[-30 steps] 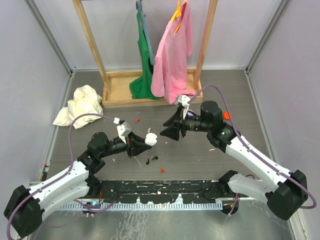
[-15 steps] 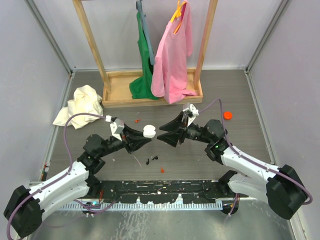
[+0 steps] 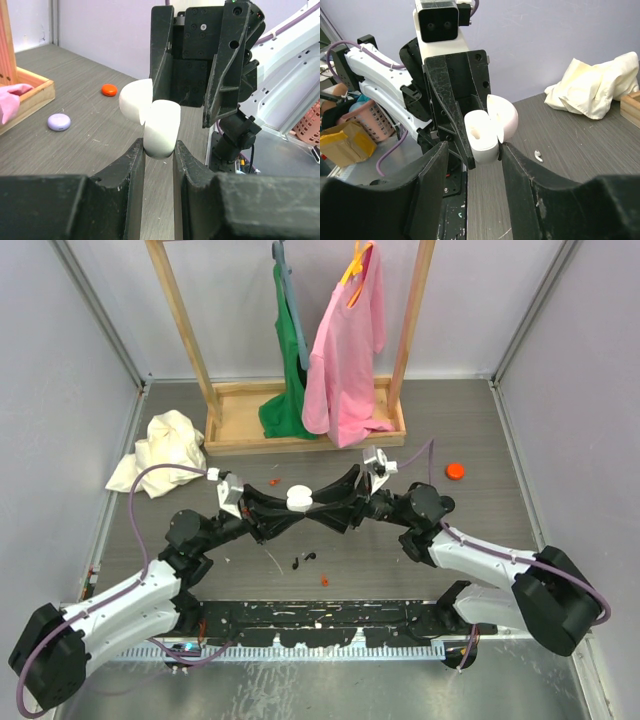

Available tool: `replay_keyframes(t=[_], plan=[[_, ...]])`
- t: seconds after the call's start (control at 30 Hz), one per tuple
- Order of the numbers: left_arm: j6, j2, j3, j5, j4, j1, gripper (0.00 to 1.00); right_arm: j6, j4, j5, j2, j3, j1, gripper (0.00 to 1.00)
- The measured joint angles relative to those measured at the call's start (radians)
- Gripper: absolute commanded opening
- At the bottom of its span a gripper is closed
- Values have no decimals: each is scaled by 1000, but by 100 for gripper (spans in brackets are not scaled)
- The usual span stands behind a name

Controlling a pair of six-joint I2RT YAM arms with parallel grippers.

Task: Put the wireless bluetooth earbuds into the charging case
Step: Open the charging case.

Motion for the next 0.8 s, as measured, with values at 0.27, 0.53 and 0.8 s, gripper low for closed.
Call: replay_keyframes(t=[0.27,0.53,0.8], plan=[[-36,24,0,3,68,-8,0,11,63,0,41,0,18,45],[-60,45,0,13,114,-22,1,35,134,-1,70,0,21,31],[-90,62,0,12,163,-25,19,60,227,-15,105,0,17,2]])
